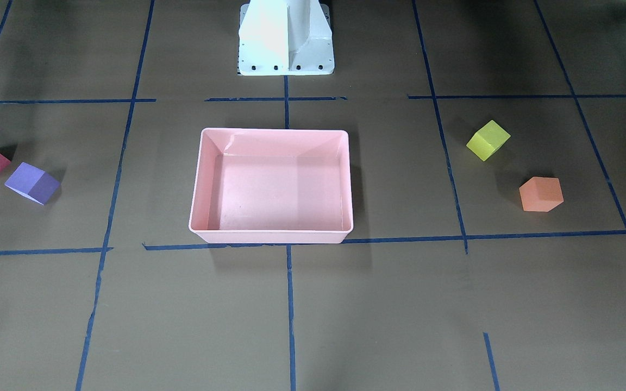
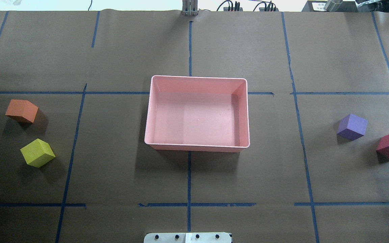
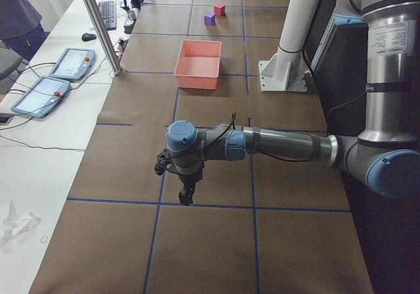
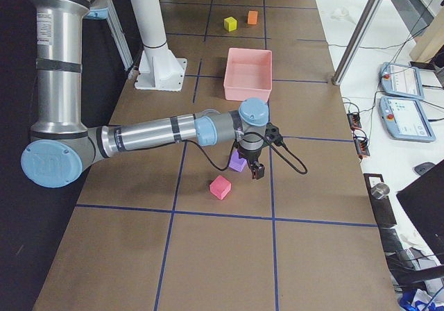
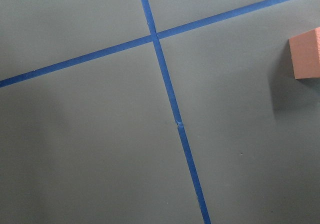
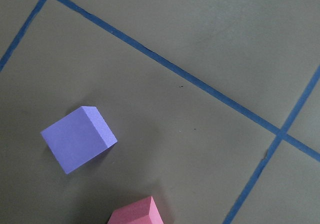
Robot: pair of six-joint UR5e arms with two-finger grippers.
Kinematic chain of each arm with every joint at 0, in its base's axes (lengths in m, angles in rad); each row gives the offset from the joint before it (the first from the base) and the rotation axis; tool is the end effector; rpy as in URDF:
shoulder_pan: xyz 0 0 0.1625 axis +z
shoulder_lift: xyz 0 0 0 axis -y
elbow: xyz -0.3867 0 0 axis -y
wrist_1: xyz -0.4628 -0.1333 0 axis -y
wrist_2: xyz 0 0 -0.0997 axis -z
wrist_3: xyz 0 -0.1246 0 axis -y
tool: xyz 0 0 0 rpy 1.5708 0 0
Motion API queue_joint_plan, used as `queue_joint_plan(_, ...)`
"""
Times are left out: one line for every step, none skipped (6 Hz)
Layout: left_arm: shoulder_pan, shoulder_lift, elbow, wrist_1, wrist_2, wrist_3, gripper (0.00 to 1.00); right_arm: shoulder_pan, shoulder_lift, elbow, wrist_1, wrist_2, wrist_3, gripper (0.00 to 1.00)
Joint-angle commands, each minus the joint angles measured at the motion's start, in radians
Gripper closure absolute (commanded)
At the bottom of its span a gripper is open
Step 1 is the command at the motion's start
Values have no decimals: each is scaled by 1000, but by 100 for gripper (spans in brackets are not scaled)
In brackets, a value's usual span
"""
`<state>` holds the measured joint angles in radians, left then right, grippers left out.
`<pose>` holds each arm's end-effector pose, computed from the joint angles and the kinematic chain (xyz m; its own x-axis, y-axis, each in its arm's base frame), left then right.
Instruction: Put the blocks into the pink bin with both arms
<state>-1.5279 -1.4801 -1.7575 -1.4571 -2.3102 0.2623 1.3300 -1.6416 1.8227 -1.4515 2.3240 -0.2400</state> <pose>-0.0268 -0.5253 0.5971 0.7023 0.2781 -0.6553 -0.2330 0.9596 0.1576 -0.0845 -0.5456 0.5222 0.5871 -0.5804 0.5643 0.3782 0.8130 0.4427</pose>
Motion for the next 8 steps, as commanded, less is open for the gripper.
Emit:
queue_joint_plan(0, 0, 3, 0, 0, 0, 0, -114, -4, -51, 201, -20, -8, 0)
queue_joint_plan(0, 0, 3, 0, 0, 0, 0, -174, -6, -49, 227, -34, -10, 0)
queue_joint_plan(0, 0, 3, 0, 0, 0, 0, -201, -7, -46, 240, -32, -9, 0)
queue_joint_plan(0, 0, 3, 0, 0, 0, 0, -239, -3, -52, 240, -57, -7, 0)
queue_joint_plan(2, 0, 3, 0, -2, 0, 0, -268, -3, -52, 238, -75, -4, 0)
queue_joint_plan(5, 0, 4, 0, 0, 0, 0, -293, 2, -59, 238, -80, -1, 0)
queue_joint_plan(8, 0, 3, 0, 0, 0, 0, -319, 8, -84, 240, -93, 1, 0)
queue_joint_plan(8, 0, 4, 0, 0, 0, 0, -336, 9, -100, 240, -97, 1, 0)
